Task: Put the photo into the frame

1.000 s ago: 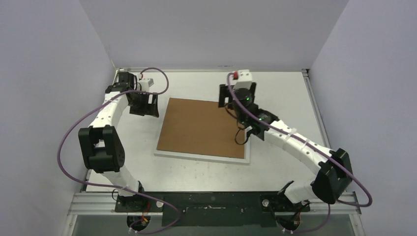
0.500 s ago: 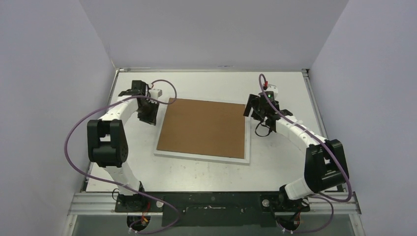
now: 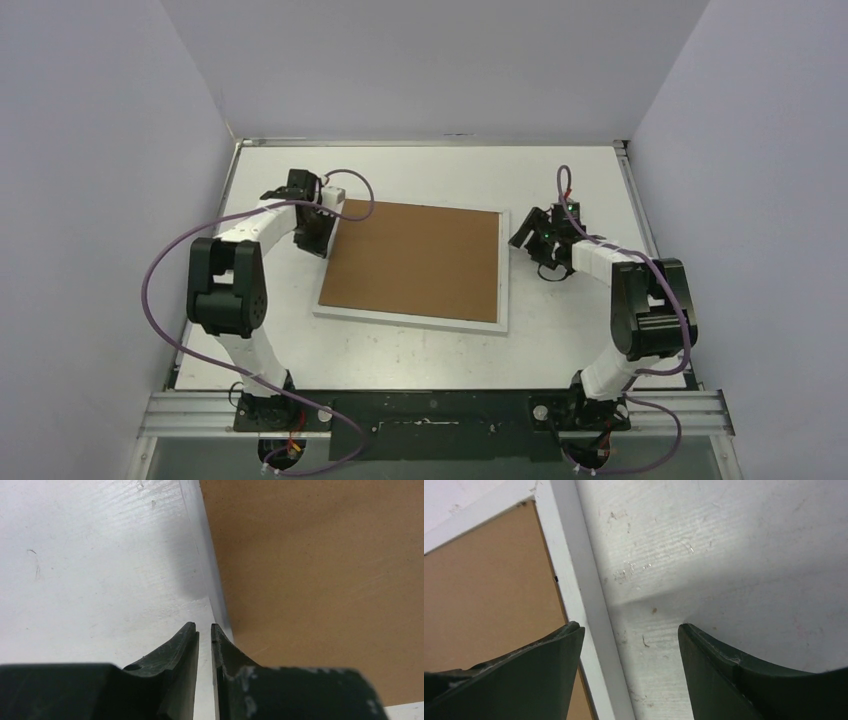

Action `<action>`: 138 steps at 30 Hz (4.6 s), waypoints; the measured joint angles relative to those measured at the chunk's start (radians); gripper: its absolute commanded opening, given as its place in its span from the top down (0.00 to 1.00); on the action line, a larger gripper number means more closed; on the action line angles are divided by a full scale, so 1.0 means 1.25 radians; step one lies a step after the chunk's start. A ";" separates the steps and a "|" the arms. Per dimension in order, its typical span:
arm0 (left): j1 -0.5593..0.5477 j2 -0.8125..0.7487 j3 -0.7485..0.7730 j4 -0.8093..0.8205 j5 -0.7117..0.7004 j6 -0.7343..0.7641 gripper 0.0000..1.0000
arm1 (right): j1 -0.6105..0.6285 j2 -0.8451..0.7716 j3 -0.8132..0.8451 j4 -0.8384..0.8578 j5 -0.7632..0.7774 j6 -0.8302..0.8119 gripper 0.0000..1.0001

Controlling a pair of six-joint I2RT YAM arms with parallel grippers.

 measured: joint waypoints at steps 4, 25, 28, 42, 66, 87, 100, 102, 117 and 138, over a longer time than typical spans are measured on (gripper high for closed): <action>-0.005 0.008 -0.002 0.012 -0.007 -0.004 0.84 | -0.019 0.011 -0.019 0.068 -0.059 0.030 0.29; -0.022 0.056 0.004 0.052 -0.046 -0.039 0.83 | -0.004 0.102 0.014 0.217 -0.160 0.090 0.28; -0.028 0.057 0.004 0.054 -0.051 -0.040 0.83 | 0.008 0.102 0.015 0.219 -0.148 0.088 0.28; -0.021 0.037 0.022 0.020 -0.032 -0.037 0.83 | 0.019 0.102 0.018 0.219 -0.126 0.081 0.28; -0.026 0.029 0.030 0.022 -0.001 -0.038 0.83 | 0.023 0.102 0.018 0.219 -0.124 0.076 0.28; -0.062 0.034 0.032 0.024 -0.053 -0.040 0.83 | 0.023 0.101 0.004 0.245 -0.125 0.077 0.28; -0.079 0.039 0.039 0.020 -0.068 -0.057 0.83 | 0.028 0.100 -0.002 0.257 -0.121 0.073 0.28; -0.084 0.039 0.040 0.020 -0.073 -0.058 0.83 | 0.028 0.100 -0.005 0.262 -0.120 0.072 0.28; -0.146 0.033 0.061 0.034 0.052 -0.097 0.83 | 0.072 0.101 -0.014 0.278 -0.166 0.085 0.29; 0.040 0.160 0.292 0.003 -0.008 -0.031 0.74 | 0.063 0.100 -0.015 0.269 -0.186 0.085 0.28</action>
